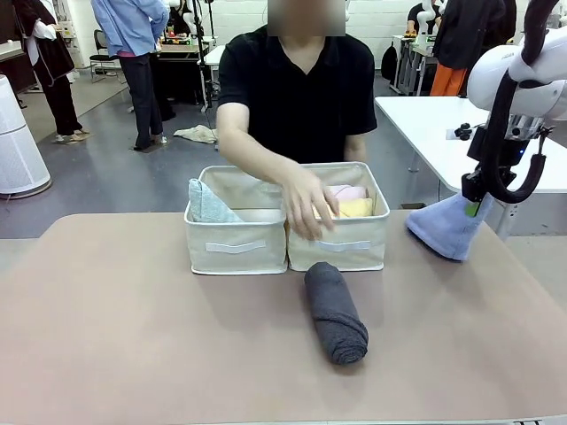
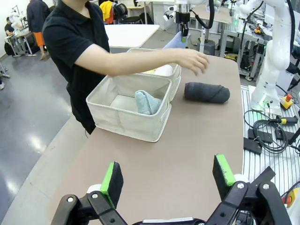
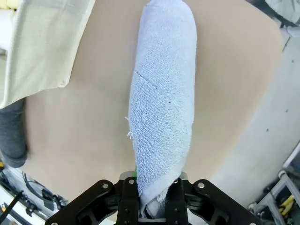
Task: Sort the towels based on their folding style.
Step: Pick up another triangle-folded towel from the table and place it in the left Fabric basket.
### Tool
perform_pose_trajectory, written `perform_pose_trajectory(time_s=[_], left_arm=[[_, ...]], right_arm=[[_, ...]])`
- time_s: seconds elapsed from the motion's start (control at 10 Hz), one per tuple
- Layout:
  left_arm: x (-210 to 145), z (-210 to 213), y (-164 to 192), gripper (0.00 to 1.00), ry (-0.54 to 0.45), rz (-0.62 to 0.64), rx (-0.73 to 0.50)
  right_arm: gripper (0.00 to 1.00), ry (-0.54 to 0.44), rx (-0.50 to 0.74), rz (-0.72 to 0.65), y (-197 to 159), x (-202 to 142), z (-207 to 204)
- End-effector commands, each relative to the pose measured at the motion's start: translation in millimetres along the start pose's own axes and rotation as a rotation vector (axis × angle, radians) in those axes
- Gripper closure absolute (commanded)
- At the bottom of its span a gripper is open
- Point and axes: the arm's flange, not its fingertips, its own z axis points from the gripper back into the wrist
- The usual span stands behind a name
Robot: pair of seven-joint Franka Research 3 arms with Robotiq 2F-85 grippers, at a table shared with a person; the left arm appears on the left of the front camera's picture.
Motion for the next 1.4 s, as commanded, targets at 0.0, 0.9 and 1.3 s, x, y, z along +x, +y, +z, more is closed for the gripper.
perform_pose_trajectory(time_s=[0.0, 0.9, 1.3], left_arm=[[0.8, 0.4, 0.7, 0.0, -0.021, -0.013, 0.002], [0.8, 0.4, 0.7, 0.0, -0.021, -0.013, 0.002], [0.8, 0.4, 0.7, 0.0, -0.021, -0.013, 0.002]], right_arm=[[0.86, 0.024, -0.026, -0.009, 14.2, -21.2, 25.6], [0.86, 0.064, -0.18, 0.005, 83.6, -151.9, 178.9], [0.86, 0.065, -0.183, 0.006, 74.8, -127.7, 169.2]])
